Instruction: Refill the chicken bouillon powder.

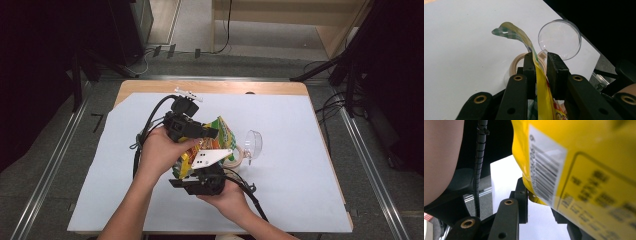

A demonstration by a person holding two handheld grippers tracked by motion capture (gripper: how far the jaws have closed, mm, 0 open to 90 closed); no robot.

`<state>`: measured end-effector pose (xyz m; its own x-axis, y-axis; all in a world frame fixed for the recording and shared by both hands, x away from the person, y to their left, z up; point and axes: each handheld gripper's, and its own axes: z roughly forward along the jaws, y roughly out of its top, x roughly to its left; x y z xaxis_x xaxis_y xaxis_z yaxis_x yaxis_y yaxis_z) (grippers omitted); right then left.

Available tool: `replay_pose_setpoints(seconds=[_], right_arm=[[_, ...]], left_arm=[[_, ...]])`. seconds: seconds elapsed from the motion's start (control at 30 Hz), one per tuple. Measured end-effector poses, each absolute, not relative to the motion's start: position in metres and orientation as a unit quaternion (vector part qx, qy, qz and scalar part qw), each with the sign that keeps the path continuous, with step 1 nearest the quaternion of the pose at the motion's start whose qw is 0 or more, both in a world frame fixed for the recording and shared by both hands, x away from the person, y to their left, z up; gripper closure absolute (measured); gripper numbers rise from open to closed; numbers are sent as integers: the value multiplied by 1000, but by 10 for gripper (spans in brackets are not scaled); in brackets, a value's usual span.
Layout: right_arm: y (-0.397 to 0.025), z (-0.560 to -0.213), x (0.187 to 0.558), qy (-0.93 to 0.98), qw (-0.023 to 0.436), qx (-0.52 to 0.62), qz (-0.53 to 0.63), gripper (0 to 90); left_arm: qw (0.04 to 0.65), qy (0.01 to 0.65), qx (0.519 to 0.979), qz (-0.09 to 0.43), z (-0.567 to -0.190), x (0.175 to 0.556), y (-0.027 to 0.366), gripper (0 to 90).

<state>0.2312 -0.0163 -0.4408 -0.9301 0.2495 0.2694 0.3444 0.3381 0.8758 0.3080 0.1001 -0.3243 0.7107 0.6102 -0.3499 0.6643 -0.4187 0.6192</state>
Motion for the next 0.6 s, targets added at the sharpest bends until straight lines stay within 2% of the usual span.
replay_pose_setpoints(seconds=[0.6], right_arm=[[-17,-441,231,-819,39,-180,-544,721]], left_arm=[[384,376,842,-40,-325,310,101,780]])
